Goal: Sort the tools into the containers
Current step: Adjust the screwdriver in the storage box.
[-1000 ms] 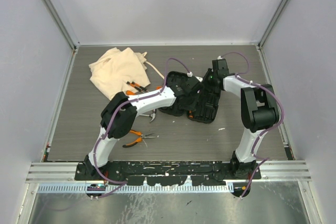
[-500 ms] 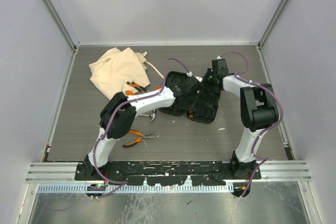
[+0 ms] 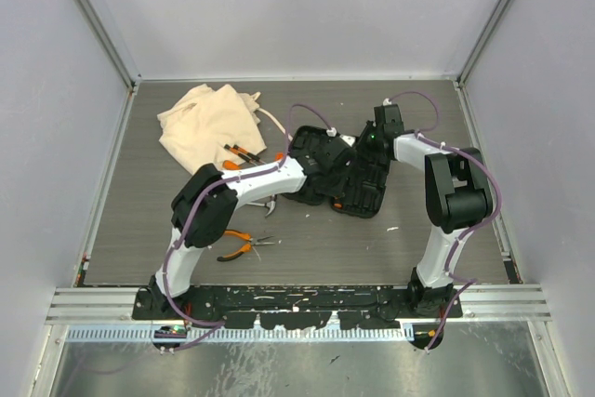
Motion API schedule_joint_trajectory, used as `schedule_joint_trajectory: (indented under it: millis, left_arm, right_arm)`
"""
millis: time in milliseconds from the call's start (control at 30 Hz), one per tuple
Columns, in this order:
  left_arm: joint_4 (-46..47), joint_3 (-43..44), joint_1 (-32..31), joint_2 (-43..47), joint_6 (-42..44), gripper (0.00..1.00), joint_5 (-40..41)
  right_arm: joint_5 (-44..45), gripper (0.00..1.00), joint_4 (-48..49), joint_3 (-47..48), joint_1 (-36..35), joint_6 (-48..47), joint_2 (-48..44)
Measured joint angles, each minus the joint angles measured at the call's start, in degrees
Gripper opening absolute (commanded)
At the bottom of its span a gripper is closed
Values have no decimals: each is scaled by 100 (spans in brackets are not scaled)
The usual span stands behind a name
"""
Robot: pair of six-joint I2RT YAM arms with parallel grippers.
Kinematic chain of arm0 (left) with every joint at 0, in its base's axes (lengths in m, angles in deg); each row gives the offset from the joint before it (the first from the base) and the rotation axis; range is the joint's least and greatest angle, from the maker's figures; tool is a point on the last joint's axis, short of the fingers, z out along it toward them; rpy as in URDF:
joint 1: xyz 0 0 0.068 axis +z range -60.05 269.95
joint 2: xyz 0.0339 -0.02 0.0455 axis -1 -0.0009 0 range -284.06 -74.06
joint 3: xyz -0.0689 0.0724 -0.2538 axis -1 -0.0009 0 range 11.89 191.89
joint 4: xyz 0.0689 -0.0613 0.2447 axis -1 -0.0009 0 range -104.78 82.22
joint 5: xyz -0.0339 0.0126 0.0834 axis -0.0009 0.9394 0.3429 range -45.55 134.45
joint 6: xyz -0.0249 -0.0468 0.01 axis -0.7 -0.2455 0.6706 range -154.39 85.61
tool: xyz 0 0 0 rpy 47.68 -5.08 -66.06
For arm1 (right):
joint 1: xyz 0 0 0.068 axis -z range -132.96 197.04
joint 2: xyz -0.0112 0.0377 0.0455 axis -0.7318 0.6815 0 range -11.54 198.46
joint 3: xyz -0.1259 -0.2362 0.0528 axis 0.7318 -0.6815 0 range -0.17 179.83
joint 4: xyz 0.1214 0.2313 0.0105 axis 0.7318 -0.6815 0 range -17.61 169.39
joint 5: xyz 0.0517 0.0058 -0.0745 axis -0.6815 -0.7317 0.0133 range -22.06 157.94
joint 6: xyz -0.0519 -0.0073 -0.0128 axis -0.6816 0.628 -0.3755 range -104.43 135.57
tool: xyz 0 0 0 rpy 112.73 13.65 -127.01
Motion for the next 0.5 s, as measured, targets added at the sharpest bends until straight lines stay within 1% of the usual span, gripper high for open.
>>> schedule_joint_trajectory:
  millis: [233, 433, 500]
  left_arm:
    - [382, -487, 15, 238, -136, 20, 74]
    - [527, -643, 26, 315, -238, 20, 83]
    - [546, -662, 26, 326, -243, 20, 85]
  right_arm:
    - [-4, 11, 149, -76, -4, 0, 0]
    - [59, 9, 164, -83, -13, -22, 0]
    - [109, 7, 157, -81, -24, -35, 0]
